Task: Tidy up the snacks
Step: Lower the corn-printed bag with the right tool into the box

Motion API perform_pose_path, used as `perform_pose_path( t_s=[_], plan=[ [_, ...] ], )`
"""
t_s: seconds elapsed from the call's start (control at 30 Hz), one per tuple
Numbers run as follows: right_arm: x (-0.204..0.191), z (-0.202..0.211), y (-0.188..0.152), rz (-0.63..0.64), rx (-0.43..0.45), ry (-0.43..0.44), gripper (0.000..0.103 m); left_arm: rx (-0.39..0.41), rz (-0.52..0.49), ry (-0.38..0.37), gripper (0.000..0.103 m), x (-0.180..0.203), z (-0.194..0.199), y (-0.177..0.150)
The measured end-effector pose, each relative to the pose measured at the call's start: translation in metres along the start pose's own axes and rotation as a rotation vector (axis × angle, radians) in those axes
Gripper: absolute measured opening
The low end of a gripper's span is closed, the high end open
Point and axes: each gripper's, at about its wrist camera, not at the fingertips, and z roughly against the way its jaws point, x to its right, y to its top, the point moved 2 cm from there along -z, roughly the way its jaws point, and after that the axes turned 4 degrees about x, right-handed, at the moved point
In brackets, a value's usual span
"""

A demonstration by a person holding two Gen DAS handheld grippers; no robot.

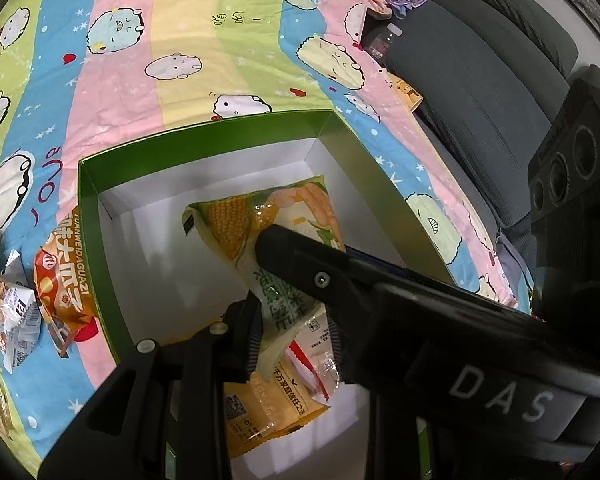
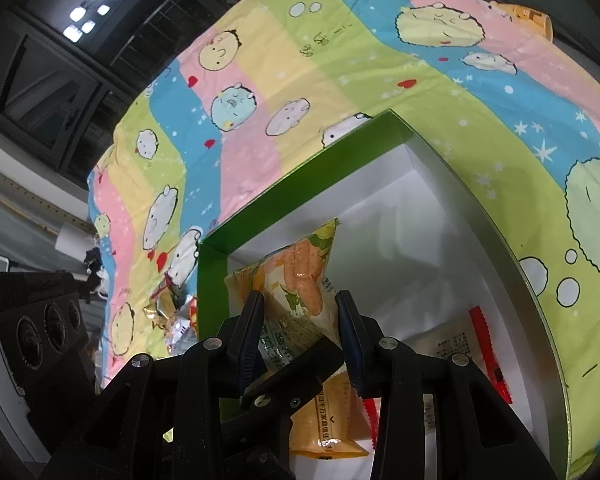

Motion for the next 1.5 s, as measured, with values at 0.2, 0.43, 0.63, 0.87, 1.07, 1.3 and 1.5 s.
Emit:
perform_pose_path(
  t_s=[0.2,0.43,0.63,0.87,1.07,1.3,1.5],
  plan=[
    [0.003,-0.002,0.000,-0.006,-0.009,-0.002,0.040,0.000,0.000,0.008,0.027,0.001,-0.002,0.000],
    [0.005,-0.001,0.000,-0.008,-0.013,-0.004,0.040,0.003,0.000,0.012,0.027,0.003,-0.002,-0.002],
    [0.011,-0.002,-0.001,-0.024,-0.017,-0.014,0.040,0.004,0.002,0.007,0.027,0.005,-0.003,-0.003],
    [0.013,-0.002,0.000,-0.027,-0.018,-0.023,0.040,0.004,0.002,0.006,0.027,0.006,-0.004,-0.003],
    [0.016,-0.004,-0.001,-0.032,-0.026,-0.033,0.040,-0.003,0.007,0.003,0.027,0.006,-0.006,-0.004],
    [0.018,-0.007,-0.002,-0.039,-0.035,-0.061,0.040,-0.011,0.007,0.001,0.027,0.006,-0.010,-0.006],
    [0.020,-0.008,-0.002,-0.044,-0.040,-0.068,0.040,-0.020,0.004,-0.001,0.027,0.007,-0.012,-0.005]
  ],
)
